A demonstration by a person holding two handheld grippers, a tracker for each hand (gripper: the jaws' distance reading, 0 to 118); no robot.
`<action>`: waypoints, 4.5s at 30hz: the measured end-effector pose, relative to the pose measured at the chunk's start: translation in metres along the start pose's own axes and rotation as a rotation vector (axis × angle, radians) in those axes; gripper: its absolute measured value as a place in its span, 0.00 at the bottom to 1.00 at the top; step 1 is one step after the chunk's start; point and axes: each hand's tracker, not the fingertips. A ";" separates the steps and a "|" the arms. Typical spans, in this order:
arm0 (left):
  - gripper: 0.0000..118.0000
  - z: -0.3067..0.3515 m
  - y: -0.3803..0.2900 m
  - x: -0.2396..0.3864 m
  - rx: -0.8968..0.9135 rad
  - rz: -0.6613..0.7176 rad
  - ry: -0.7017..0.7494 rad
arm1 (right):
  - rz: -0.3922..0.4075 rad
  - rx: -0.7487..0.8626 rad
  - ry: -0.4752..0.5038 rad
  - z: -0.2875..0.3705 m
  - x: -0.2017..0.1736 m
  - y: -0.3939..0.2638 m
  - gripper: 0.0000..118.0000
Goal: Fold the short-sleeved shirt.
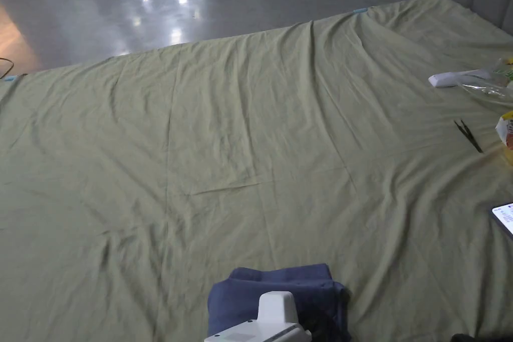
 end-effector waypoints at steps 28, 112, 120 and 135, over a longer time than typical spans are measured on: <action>0.82 0.102 0.004 -0.151 0.110 0.457 -0.174 | 0.302 -0.438 0.253 -0.211 -0.051 0.009 0.00; 0.00 0.340 0.069 0.026 0.904 -0.302 0.570 | 0.289 0.460 0.075 -0.022 -0.093 0.160 0.00; 0.00 0.340 0.069 0.025 0.902 -0.299 0.561 | 0.308 0.475 0.098 -0.018 -0.100 0.160 0.01; 0.90 0.343 0.069 0.023 0.920 -0.263 0.566 | 0.300 0.463 0.089 -0.018 -0.102 0.158 0.91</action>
